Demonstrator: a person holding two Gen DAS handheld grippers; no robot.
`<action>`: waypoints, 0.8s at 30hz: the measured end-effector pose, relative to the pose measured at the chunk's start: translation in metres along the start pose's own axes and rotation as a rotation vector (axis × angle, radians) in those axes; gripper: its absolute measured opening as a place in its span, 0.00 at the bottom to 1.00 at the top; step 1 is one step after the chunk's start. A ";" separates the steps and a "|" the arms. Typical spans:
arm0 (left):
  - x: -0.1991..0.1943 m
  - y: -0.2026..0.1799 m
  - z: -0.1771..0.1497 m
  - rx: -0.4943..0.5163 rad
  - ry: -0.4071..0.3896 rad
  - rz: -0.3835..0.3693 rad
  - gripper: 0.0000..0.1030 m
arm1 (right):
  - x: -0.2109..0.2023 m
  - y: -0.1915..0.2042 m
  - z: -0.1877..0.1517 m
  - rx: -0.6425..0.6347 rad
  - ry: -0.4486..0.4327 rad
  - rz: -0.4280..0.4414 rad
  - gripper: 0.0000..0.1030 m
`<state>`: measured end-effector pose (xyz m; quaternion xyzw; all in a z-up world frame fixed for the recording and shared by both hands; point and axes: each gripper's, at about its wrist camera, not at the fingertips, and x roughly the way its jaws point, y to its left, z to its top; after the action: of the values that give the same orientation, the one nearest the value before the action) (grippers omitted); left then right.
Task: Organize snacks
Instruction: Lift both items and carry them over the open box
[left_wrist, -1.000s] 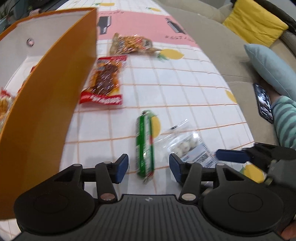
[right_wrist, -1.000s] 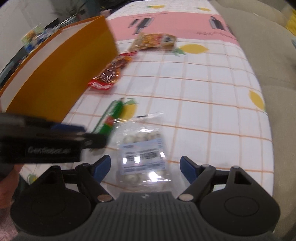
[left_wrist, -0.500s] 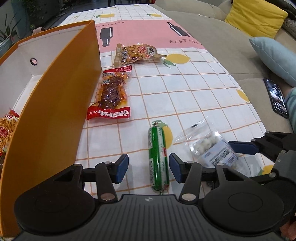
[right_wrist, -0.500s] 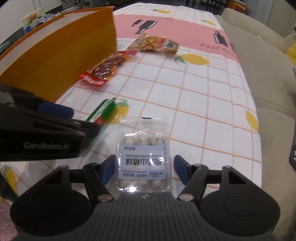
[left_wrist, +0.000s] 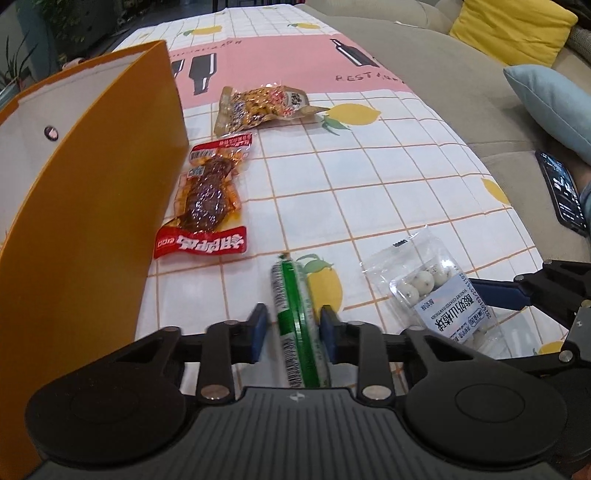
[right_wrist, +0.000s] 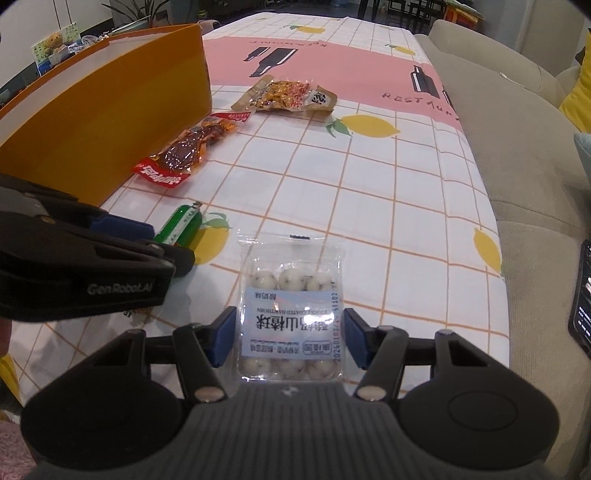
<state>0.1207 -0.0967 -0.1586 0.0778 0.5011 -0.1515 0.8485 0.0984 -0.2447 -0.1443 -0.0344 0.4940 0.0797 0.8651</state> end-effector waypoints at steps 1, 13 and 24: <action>0.000 0.000 0.000 -0.001 0.001 0.001 0.27 | 0.000 0.000 0.000 0.001 -0.001 0.000 0.56; -0.016 0.009 0.001 -0.061 -0.014 -0.044 0.24 | -0.006 -0.008 0.004 0.069 -0.029 0.020 0.54; -0.065 0.011 0.024 -0.060 -0.053 -0.074 0.24 | -0.043 -0.007 0.015 0.128 -0.112 0.075 0.54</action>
<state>0.1144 -0.0819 -0.0902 0.0297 0.4852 -0.1699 0.8572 0.0904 -0.2541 -0.0997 0.0442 0.4498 0.0822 0.8882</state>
